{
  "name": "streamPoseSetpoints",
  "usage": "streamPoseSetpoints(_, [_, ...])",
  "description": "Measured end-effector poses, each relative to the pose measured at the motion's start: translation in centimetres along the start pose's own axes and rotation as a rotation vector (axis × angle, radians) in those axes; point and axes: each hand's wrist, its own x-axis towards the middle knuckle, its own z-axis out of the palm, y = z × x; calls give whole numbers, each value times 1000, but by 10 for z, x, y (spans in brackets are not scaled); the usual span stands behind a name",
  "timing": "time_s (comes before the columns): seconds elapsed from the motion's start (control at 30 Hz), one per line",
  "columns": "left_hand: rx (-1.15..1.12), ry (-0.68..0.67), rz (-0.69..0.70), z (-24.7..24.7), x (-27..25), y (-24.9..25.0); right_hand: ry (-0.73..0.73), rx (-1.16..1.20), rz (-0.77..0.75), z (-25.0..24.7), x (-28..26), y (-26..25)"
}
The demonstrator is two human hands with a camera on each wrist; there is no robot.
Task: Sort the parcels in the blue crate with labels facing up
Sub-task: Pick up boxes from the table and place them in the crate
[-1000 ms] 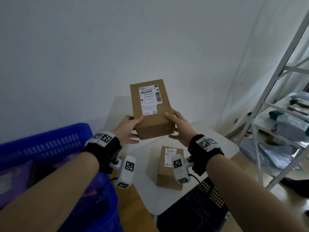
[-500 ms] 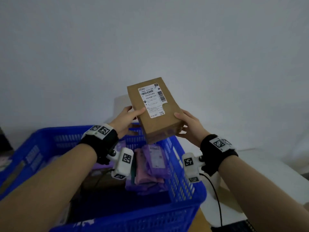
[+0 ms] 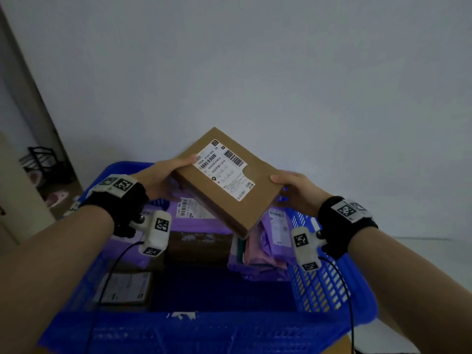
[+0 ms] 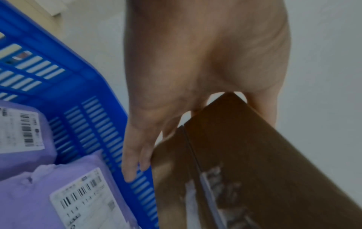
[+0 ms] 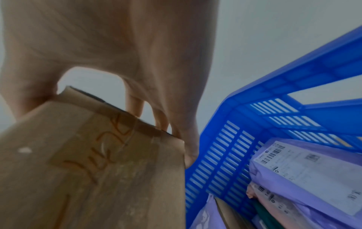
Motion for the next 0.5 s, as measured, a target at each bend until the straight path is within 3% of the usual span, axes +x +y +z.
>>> streamPoseSetpoints(0.2, [-140,77,-23,-12,13,-17,83,35,21,-1,33,2])
streamPoseSetpoints(0.27, [-120,106,-36,-13,16,-21,119,35,103,-2,39,2])
streamPoseSetpoints(0.37, [-106,95,-73,-19,18,-28,-41,26,256,-4,45,8])
streamPoseSetpoints(0.5, [-85,1,-143,-25,19,-42,-97,-35,206,1,45,20])
